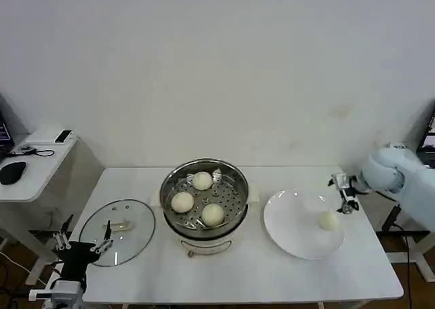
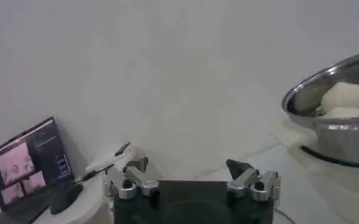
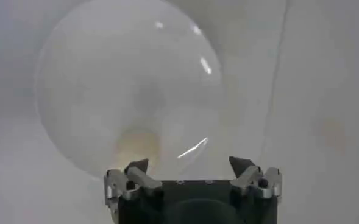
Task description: Take steamed baozi put them in steamer then cover it.
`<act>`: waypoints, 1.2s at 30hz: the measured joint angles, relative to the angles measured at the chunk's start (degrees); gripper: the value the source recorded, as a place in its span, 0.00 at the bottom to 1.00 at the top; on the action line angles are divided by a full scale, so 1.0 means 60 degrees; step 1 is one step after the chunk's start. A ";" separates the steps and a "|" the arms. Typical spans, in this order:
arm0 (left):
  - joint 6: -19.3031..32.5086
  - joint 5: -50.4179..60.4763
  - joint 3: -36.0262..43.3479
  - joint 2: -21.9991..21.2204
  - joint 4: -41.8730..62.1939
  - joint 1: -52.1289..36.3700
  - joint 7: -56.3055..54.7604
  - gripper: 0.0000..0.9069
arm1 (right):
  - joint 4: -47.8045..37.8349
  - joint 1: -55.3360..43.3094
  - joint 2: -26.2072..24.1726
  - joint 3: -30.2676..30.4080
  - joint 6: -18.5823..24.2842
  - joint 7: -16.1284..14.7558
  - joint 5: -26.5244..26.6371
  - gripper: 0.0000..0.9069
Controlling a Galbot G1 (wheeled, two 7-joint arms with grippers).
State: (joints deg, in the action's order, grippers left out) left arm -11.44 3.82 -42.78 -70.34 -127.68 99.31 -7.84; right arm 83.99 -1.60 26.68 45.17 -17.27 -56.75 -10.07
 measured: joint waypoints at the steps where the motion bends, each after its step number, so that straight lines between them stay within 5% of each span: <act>1: -0.0005 0.0005 0.0000 0.0000 -0.0001 0.0004 0.0000 1.00 | -0.0092 0.0178 0.0013 -0.0120 -0.0029 -0.0013 -0.0008 1.00; 22: -0.0027 0.0054 -0.0053 -0.0021 0.0098 0.0037 0.0019 1.00 | -0.1528 0.1909 0.0792 -0.1376 -0.0300 -0.0028 -0.0069 0.98; 36: -0.0024 0.0042 -0.0138 -0.0046 0.0146 0.0030 0.0024 1.00 | -0.2321 0.2002 0.1594 -0.1426 -0.0369 0.0082 -0.0252 0.82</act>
State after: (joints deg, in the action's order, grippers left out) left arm -11.58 4.08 -43.61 -70.61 -126.81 99.50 -7.70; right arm 70.07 10.41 36.24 36.61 -19.48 -56.26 -11.59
